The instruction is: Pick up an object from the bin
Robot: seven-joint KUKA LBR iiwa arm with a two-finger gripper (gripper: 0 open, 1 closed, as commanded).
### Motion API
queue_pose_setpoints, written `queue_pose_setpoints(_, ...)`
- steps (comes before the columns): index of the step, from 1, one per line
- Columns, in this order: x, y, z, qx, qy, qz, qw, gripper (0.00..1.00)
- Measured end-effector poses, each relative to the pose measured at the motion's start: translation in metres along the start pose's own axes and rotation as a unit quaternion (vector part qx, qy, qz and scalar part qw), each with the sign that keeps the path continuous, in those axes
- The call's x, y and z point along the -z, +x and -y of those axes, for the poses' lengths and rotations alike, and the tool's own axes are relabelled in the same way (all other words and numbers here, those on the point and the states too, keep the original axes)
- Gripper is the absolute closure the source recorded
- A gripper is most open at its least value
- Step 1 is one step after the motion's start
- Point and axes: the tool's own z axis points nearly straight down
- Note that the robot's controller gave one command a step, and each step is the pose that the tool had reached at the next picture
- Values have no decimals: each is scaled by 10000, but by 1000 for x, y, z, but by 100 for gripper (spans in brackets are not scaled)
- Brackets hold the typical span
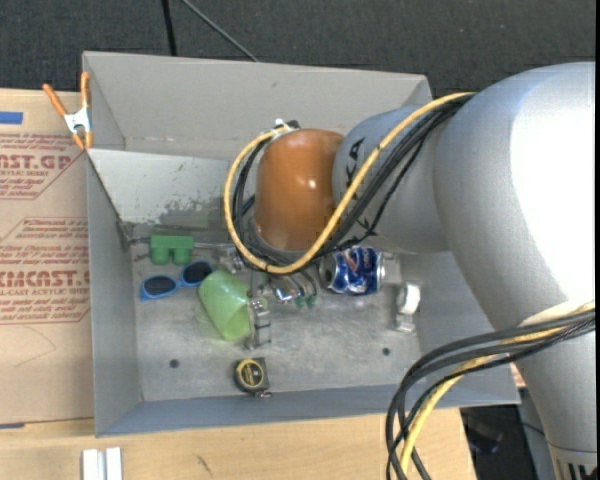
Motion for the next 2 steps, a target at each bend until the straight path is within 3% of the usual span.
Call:
queue_pose_setpoints(1,5,-2,-1,4,-7,33,10000,100)
queue_pose_setpoints(2,193,-13,-22,-303,-8,79,9995,100)
